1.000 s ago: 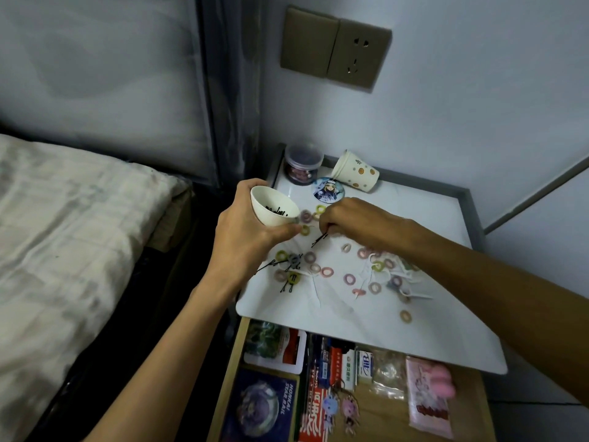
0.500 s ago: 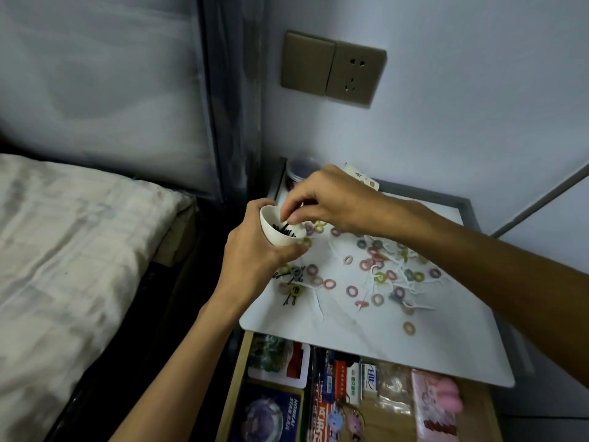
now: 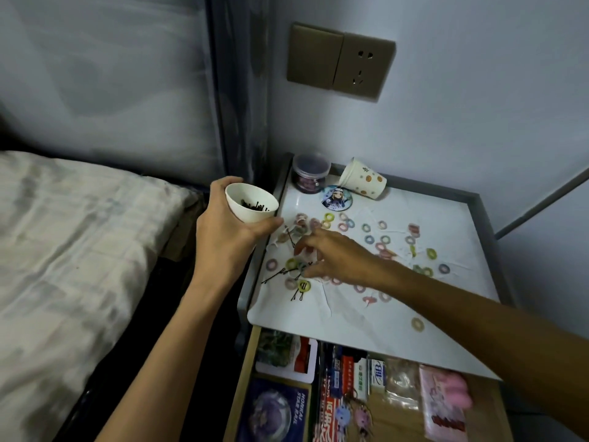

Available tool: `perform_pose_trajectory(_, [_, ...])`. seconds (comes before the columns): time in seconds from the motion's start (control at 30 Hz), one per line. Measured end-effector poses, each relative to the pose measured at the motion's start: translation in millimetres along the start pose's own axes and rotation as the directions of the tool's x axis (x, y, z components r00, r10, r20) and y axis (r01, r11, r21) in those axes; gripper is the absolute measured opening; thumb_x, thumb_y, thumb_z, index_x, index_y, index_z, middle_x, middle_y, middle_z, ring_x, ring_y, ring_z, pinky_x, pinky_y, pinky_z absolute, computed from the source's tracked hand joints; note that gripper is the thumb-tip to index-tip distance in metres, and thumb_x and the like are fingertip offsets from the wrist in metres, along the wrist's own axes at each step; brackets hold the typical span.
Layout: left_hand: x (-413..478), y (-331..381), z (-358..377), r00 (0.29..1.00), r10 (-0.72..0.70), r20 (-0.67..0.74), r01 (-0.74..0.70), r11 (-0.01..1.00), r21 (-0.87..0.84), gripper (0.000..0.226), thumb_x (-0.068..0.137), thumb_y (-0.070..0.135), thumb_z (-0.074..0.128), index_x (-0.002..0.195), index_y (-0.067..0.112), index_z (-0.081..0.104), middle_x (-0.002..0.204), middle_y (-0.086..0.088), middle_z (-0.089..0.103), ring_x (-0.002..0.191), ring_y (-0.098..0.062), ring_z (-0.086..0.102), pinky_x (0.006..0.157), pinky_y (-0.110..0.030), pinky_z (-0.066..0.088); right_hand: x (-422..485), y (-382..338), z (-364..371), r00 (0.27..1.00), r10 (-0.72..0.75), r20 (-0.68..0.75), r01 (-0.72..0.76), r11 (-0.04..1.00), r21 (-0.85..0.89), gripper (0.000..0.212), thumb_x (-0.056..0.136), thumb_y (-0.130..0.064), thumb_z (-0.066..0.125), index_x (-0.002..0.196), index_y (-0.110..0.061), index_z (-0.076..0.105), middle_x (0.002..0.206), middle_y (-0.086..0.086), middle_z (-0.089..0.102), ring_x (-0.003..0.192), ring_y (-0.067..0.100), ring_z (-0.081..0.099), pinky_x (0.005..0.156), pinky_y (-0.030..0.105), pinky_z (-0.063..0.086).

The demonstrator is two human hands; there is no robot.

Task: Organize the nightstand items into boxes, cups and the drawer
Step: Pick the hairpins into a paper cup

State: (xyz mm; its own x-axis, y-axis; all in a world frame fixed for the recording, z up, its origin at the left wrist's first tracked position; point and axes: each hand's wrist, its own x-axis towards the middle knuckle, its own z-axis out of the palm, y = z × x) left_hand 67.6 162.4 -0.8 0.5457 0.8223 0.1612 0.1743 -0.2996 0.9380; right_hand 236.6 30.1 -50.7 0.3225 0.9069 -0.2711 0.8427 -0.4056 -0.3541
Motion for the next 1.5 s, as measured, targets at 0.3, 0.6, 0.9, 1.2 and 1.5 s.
perform_pose_trajectory(0.3, [-1.6,0.8,4.4,1.000,-0.002,0.023,0.002,1.000,0.003,0.074,0.063,0.030,0.092,0.124,0.025,0.052,0.100,0.013,0.063,0.095,-0.010,0.062,0.085,-0.038,0.055,2.6,10.9,4.3,0.995,0.058,-0.087,-0.030,0.956,0.291,0.014,0.086,-0.011,0.073,0.100,-0.009,0.071,0.090,-0.004,0.069,0.080,0.002,0.062,0.072,0.008,0.045])
perform_pose_trajectory(0.6, [-2.5,3.1,3.7,0.999,-0.013,0.038,0.013,1.000,-0.005,0.073,0.064,0.031,0.091,0.125,0.025,0.051,0.100,0.013,0.062,0.095,-0.008,0.061,0.082,-0.035,0.056,-1.1,34.9,-11.1,0.973,0.103,-0.208,-0.082,0.991,0.110,0.029,0.086,-0.021,0.075,0.114,-0.017,0.069,0.105,-0.005,0.058,0.094,0.008,0.053,0.084,0.026,0.044])
perform_pose_trajectory(0.9, [-2.4,1.7,4.8,0.999,-0.009,0.045,0.009,1.000,0.003,0.072,0.064,0.031,0.091,0.124,0.025,0.051,0.101,0.011,0.063,0.093,-0.003,0.061,0.073,-0.017,0.050,12.0,-6.0,20.1,0.980,-0.078,-0.181,0.063,0.994,-0.084,0.009,0.086,-0.027,0.072,0.091,-0.019,0.072,0.099,0.002,0.069,0.095,0.021,0.062,0.079,0.041,0.051])
perform_pose_trajectory(1.2, [-0.8,0.2,2.3,0.999,-0.009,0.033,0.009,1.000,-0.010,0.074,0.063,0.032,0.092,0.125,0.024,0.052,0.103,0.009,0.064,0.096,-0.010,0.062,0.082,-0.032,0.056,10.2,-3.0,23.8,0.933,-0.274,-0.232,0.151,0.886,-0.438,0.033,0.069,0.014,0.069,0.094,-0.007,0.065,0.099,0.013,0.067,0.090,0.030,0.064,0.068,0.031,0.042])
perform_pose_trajectory(1.5, [1.5,-1.4,-1.6,1.000,-0.024,-0.002,0.024,1.000,-0.017,0.072,0.064,0.032,0.091,0.124,0.026,0.052,0.102,0.011,0.064,0.098,-0.013,0.062,0.086,-0.039,0.055,28.8,-26.7,11.8,0.712,-0.702,-0.006,0.641,0.654,-0.403,0.017,0.083,0.001,0.068,0.097,-0.008,0.069,0.091,0.010,0.068,0.089,0.030,0.065,0.072,0.041,0.057])
